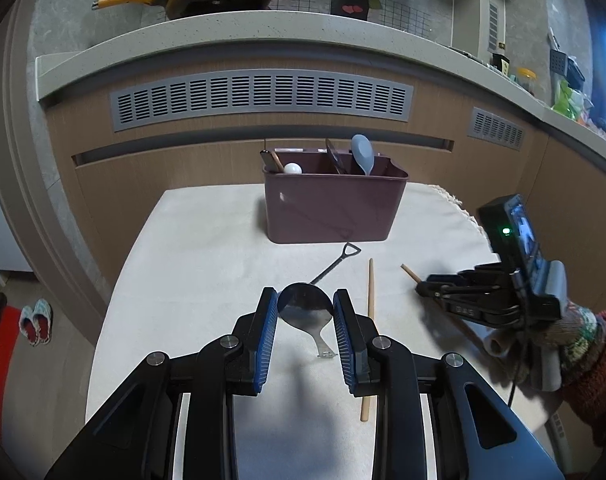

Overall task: Organize utensils
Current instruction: 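Grasp the dark metal spoon with the left gripper while the right holds the chopstick, then lower the chopstick into the holder while the left gripper drops the dark spoon in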

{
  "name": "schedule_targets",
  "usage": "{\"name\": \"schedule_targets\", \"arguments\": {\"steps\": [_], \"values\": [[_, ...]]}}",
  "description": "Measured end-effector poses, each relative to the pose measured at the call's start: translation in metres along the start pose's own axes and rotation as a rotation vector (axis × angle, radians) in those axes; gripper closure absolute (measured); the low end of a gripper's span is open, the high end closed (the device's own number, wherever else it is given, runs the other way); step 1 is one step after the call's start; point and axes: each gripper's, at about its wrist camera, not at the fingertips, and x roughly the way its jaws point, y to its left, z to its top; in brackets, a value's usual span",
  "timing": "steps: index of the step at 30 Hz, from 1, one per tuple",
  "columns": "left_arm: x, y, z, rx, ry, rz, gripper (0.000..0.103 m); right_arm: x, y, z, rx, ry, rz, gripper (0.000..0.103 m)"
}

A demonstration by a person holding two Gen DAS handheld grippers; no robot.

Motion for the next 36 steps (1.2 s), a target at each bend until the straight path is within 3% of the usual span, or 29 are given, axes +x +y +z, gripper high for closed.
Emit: {"name": "schedule_targets", "arguments": {"steps": [6,8,9,11,23,30,33,36], "values": [[0.004,0.004,0.003,-0.01,0.002,-0.009,0.074,0.012,0.003,0.01,-0.005,0.004,-0.01,0.085],[0.005,0.004,0.004,-0.012,0.003,-0.009,0.074,0.013,0.007,0.009,-0.027,0.012,-0.032,0.09],[0.006,0.004,0.004,-0.012,0.004,-0.008,0.074,0.011,0.009,0.009,-0.038,0.016,-0.04,0.098],[0.006,0.003,0.004,-0.008,0.006,-0.005,0.074,0.003,0.008,0.006,-0.019,0.016,-0.016,0.098],[0.007,-0.003,0.006,-0.002,0.019,-0.001,0.074,-0.103,0.023,0.002,0.013,-0.239,0.092,0.098],[0.003,-0.002,0.009,-0.023,0.004,-0.032,0.074,-0.132,0.024,0.01,0.024,-0.334,0.083,0.098],[-0.003,0.001,0.023,-0.041,-0.019,-0.069,0.074,-0.137,0.024,0.012,0.033,-0.35,0.089,0.098],[-0.019,0.004,0.068,-0.025,-0.094,-0.114,0.074,-0.152,0.025,0.026,0.022,-0.388,0.087,0.098]]}}
